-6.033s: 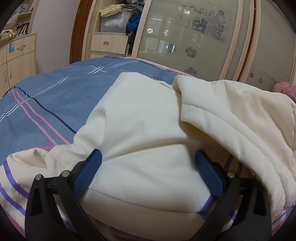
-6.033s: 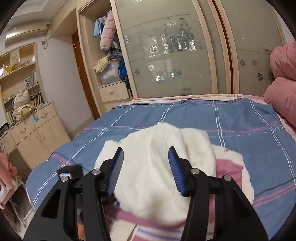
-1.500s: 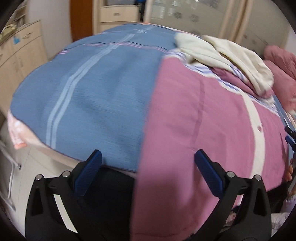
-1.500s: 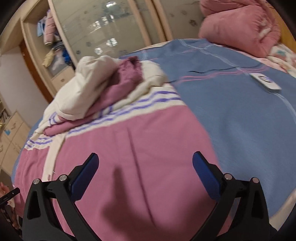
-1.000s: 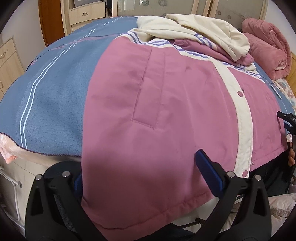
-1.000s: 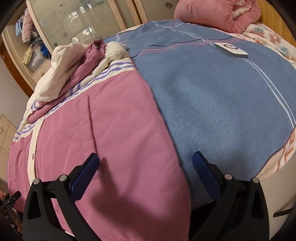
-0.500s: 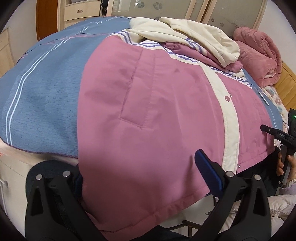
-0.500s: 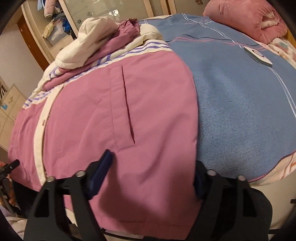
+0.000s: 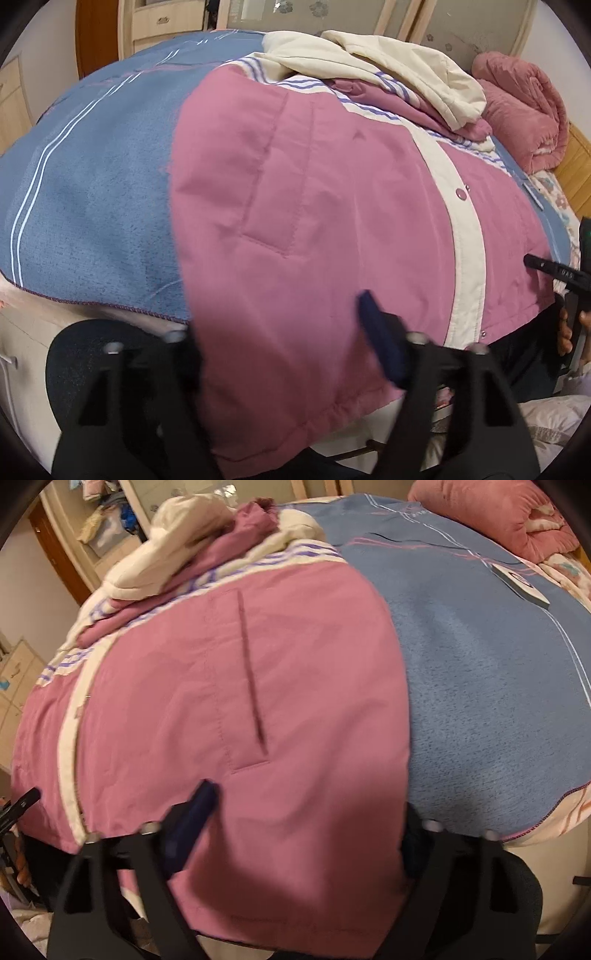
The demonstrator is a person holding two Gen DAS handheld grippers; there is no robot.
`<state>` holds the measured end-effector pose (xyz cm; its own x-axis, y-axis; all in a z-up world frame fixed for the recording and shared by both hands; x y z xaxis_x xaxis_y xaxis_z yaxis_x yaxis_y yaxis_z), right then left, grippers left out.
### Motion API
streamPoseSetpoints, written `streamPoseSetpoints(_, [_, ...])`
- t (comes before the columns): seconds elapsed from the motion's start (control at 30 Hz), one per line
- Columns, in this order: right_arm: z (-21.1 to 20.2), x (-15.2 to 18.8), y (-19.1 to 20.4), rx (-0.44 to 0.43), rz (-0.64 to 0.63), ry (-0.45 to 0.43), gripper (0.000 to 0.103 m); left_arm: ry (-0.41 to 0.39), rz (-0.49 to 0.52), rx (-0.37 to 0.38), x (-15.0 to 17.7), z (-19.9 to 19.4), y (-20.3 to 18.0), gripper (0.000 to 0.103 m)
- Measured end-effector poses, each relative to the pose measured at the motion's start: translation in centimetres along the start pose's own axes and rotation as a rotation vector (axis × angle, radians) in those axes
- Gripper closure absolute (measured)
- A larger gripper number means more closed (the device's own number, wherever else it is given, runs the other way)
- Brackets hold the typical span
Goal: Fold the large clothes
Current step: 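Grasp the pink jacket hem with both tools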
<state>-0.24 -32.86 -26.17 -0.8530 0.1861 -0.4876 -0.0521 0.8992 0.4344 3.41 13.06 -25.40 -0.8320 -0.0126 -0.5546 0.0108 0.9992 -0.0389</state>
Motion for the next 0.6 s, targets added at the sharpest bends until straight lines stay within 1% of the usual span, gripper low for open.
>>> streamPoseSetpoints(0.03, [-0.2, 0.0, 0.1, -0.033, 0.011, -0.002, 0.055, 0.006, -0.013, 0.024, -0.1, -0.1, 0.2, 0.060])
streamPoseSetpoints(0.07, [-0.4, -0.2, 0.0, -0.065, 0.026, -0.006, 0.059, 0.010, -0.040, 0.069, -0.3, -0.3, 0.6, 0.069])
streamPoseSetpoints(0.1, [-0.7, -0.3, -0.1, -0.101, 0.045, -0.012, 0.066, 0.013, -0.056, 0.089, -0.4, -0.4, 0.8, 0.073])
streamPoseSetpoints(0.13, [-0.9, -0.5, -0.1, -0.134, 0.062, -0.019, 0.071, 0.017, -0.074, 0.108, -0.5, -0.5, 1.2, 0.081])
streamPoseSetpoints(0.2, [-1.2, -0.9, 0.2, -0.165, 0.072, -0.039, 0.074, 0.017, -0.075, 0.124, -0.6, -0.8, 1.2, 0.083])
streamPoseSetpoints(0.23, [-1.3, -1.0, 0.3, -0.170, 0.073, -0.046, 0.075, 0.011, -0.062, 0.114, -0.7, -1.0, 1.0, 0.084])
streamPoseSetpoints(0.3, [-1.1, -1.1, 0.7, -0.146, 0.055, -0.040, 0.075, 0.014, -0.047, 0.090, -0.6, -0.9, 0.7, 0.082])
streamPoseSetpoints(0.33, [-0.8, -1.1, 0.8, -0.126, 0.040, -0.029, 0.072, 0.018, -0.044, 0.080, -0.5, -0.8, 0.6, 0.075])
streamPoseSetpoints(0.37, [-0.7, -1.1, 0.7, -0.114, 0.043, -0.018, 0.069, 0.024, -0.045, 0.081, -0.4, -0.7, 0.4, 0.066])
streamPoseSetpoints(0.4, [-0.6, -0.9, 0.5, -0.111, 0.050, -0.007, 0.060, 0.023, -0.043, 0.083, -0.4, -0.6, 0.2, 0.063])
streamPoseSetpoints(0.43, [-0.5, -0.6, 0.1, -0.100, 0.059, 0.009, 0.046, 0.020, -0.036, 0.081, -0.4, -0.6, 0.0, 0.058])
streamPoseSetpoints(0.47, [-0.4, -0.4, -0.3, -0.078, 0.064, 0.026, 0.039, 0.018, -0.021, 0.067, -0.3, -0.5, -0.2, 0.055])
streamPoseSetpoints(0.5, [-0.3, -0.1, -0.6, -0.072, 0.063, 0.037, 0.034, 0.017, -0.008, 0.055, -0.2, -0.5, -0.3, 0.052])
streamPoseSetpoints(0.53, [-0.2, 0.1, -0.7, -0.078, 0.063, 0.045, 0.034, 0.017, 0.006, 0.046, -0.1, -0.4, -0.6, 0.049])
streamPoseSetpoints(0.6, [-0.2, 0.4, -1.0, -0.096, 0.075, 0.036, 0.034, 0.015, 0.012, 0.048, 0.0, -0.3, -0.8, 0.049])
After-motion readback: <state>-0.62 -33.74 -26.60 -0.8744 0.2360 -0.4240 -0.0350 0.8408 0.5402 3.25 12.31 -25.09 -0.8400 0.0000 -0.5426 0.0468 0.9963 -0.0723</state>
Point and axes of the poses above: each gripper's, at about its wrist camera, not at the fingertips, and z roughly the way its jaws point, y to its left, x to its underside, the point moved 5 cm from there along z, roughly the way its jaws point, and after that the axes turned 12 degrees about -x, right-handed, at the moved point
